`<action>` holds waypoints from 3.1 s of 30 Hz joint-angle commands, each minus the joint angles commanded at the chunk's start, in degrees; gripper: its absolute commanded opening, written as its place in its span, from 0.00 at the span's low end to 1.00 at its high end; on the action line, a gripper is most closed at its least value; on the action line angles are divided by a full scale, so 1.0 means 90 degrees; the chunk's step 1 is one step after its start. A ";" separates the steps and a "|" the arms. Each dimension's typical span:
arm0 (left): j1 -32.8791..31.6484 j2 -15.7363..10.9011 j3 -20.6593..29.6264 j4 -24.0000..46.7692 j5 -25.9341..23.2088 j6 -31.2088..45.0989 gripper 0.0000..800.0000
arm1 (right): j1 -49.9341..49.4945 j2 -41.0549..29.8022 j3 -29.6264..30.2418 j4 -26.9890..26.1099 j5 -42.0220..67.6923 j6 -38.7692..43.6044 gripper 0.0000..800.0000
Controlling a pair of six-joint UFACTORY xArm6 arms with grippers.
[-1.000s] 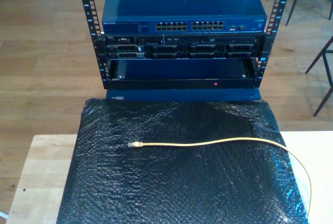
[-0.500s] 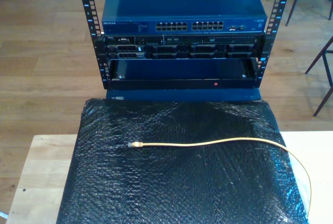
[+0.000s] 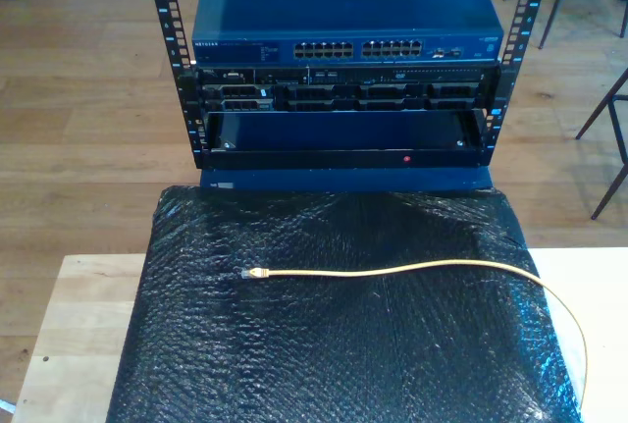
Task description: Grab the cable and plug it in
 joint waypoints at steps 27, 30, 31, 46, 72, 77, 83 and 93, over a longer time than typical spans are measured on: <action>-0.1016 -0.0010 -0.0430 -0.1602 -0.0049 -0.1963 1.00 | 0.2032 -0.0381 -0.0391 0.1182 0.0039 0.1739 1.00; -0.1084 0.0010 -0.0430 -0.1661 -0.0059 -0.2110 1.00 | 0.2413 -0.0381 -0.0391 0.1182 -0.0293 0.1915 1.00; -0.1172 0.0010 -0.0430 -0.1700 -0.0068 -0.2139 1.00 | 0.2549 -0.0381 -0.0391 0.1172 -0.0381 0.1993 1.00; -0.1846 0.0156 -0.0410 -0.1758 -0.0537 -0.2784 1.00 | 0.4298 -0.0195 -0.0391 0.1143 -0.1455 0.2940 1.00; -0.1846 0.0322 -0.0371 -0.1758 -0.0684 -0.2774 1.00 | 0.7013 0.0850 -0.0742 0.0723 -0.3018 0.3927 1.00; -0.1846 0.0322 -0.0371 -0.1758 -0.0684 -0.2774 1.00 | 0.7512 0.0996 -0.0791 0.0527 -0.3194 0.4073 1.00; -0.1846 0.0322 -0.0371 -0.1758 -0.0703 -0.2774 1.00 | 0.7912 0.1241 -0.0811 0.0303 -0.3575 0.4151 1.00; -0.1846 0.0420 -0.0371 -0.1758 -0.0703 -0.2774 1.00 | 0.8606 0.1475 -0.1084 -0.1074 -0.3692 0.4952 1.00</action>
